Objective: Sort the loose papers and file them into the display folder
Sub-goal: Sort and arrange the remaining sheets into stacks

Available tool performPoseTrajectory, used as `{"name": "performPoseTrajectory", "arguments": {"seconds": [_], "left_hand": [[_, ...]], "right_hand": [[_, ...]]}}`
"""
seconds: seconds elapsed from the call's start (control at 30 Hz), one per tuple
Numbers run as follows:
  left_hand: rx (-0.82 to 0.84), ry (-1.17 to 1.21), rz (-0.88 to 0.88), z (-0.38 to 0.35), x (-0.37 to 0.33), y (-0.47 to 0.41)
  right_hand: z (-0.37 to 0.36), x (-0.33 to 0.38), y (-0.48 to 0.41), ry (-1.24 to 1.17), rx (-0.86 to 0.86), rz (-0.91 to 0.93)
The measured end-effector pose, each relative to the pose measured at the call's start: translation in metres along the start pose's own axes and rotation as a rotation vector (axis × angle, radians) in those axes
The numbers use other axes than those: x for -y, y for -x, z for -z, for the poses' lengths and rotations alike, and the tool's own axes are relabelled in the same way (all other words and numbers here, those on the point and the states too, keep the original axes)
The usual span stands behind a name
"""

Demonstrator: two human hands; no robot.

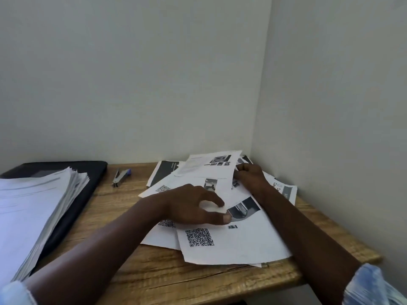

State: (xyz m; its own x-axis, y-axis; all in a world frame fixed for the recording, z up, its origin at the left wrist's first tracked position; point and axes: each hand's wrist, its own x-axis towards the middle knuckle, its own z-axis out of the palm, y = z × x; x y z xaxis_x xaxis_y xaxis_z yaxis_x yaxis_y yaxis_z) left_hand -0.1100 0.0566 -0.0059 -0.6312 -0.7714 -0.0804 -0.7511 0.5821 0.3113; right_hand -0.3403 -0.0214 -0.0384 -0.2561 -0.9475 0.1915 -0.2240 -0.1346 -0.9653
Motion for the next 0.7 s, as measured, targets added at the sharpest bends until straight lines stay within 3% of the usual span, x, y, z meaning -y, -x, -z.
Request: {"name": "performPoseTrajectory", "arguments": {"seconds": [0.13,0.23,0.33,0.4,0.7], "left_hand": [[-0.23,0.137,-0.155,-0.002,0.0,-0.004],[-0.448,0.015,-0.141,-0.006,0.004,-0.009],[-0.314,-0.19,-0.056,-0.01,0.01,-0.009],[-0.232,-0.2,-0.058,-0.013,0.011,-0.009],[-0.246,-0.193,-0.139,-0.019,0.009,-0.012]], "right_hand": [[-0.001,-0.001,0.001,-0.056,-0.001,0.038],[-0.001,0.003,0.005,-0.107,0.014,0.089],[-0.001,0.003,0.007,-0.119,0.056,0.106],[-0.001,0.008,0.012,-0.137,0.081,0.102],[-0.005,0.014,0.018,-0.186,0.104,0.097]]}}
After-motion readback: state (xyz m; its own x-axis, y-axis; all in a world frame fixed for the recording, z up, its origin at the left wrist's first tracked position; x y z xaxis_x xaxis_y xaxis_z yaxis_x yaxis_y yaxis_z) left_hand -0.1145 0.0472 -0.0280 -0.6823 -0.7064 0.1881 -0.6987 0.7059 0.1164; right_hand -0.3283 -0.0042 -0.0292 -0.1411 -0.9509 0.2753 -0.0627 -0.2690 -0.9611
